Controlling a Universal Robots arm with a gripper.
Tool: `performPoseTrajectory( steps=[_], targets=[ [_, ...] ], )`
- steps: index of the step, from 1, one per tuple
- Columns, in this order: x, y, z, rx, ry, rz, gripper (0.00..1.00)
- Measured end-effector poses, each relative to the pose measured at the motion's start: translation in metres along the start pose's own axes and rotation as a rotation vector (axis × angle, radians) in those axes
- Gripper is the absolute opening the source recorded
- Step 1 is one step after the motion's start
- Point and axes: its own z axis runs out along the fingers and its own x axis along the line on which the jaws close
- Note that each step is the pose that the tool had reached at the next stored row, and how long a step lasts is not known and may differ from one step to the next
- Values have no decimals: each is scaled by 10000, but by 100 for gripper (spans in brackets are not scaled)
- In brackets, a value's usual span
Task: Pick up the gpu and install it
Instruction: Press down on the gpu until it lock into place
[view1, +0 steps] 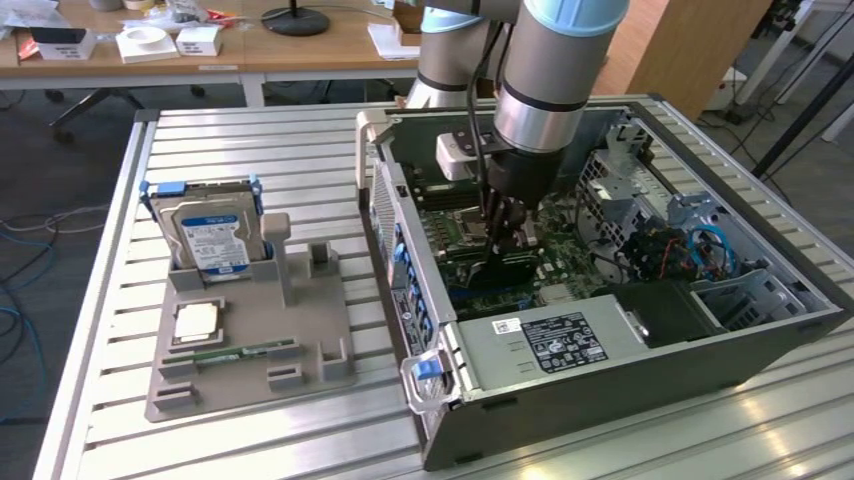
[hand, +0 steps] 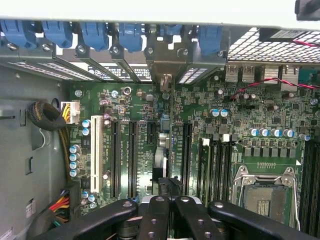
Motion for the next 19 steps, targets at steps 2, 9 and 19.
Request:
performPoseTrajectory(
  steps=[2, 9, 19],
  targets=[
    [0, 0, 1, 0, -1, 0, 10],
    [0, -1, -100, 2, 9, 0, 10],
    [3, -4, -421, 1, 21, 0, 10]
  ],
)
